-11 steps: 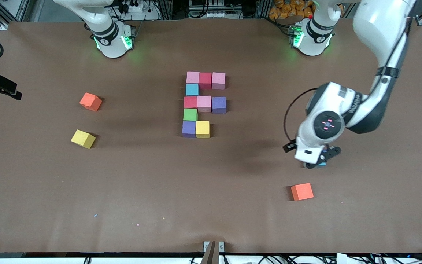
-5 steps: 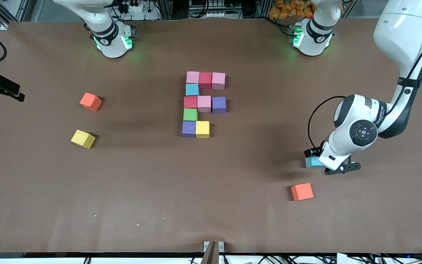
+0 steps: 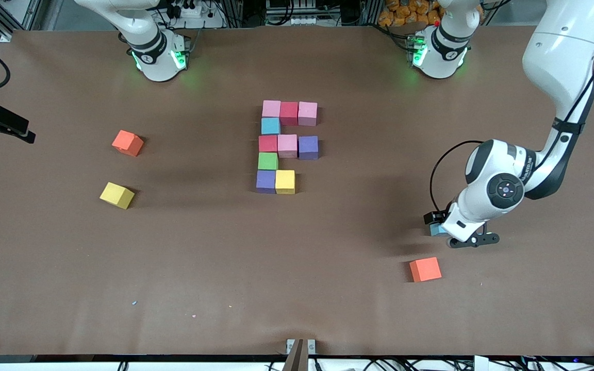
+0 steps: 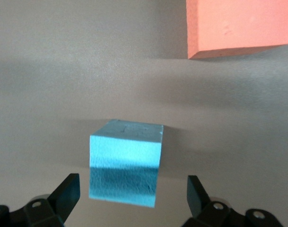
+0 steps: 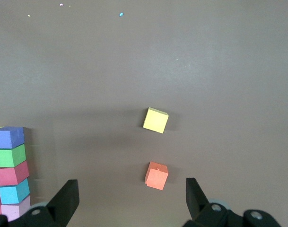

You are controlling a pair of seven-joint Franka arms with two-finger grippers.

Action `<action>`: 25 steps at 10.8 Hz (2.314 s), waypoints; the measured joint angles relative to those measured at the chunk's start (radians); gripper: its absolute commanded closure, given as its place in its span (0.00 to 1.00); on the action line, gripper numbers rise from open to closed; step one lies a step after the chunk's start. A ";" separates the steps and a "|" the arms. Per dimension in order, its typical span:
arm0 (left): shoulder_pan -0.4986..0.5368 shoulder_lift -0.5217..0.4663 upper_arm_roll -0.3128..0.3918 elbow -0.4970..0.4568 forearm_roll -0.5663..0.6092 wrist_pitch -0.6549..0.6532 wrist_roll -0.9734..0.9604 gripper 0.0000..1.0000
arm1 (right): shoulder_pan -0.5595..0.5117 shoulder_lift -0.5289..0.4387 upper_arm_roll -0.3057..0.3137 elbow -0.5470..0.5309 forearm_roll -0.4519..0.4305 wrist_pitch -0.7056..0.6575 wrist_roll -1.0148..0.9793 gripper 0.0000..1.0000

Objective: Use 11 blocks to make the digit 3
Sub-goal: 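Grasp the cyan cube with the left gripper and lift it, then carry the cyan cube to the cluster with the left gripper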

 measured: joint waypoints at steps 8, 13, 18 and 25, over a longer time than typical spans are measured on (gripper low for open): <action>0.039 0.055 0.005 0.001 0.024 0.074 0.006 0.70 | 0.000 0.001 0.000 0.000 0.000 0.006 0.000 0.00; 0.031 0.054 -0.044 0.006 0.022 0.075 -0.220 0.90 | 0.005 0.010 0.000 0.000 0.000 0.025 0.000 0.00; -0.045 0.053 -0.200 0.010 0.011 0.073 -0.786 0.90 | 0.006 0.010 0.001 0.000 0.000 0.026 0.000 0.00; -0.330 0.054 -0.203 0.058 -0.068 0.072 -1.571 0.88 | 0.007 0.010 0.001 0.000 0.000 0.026 0.000 0.00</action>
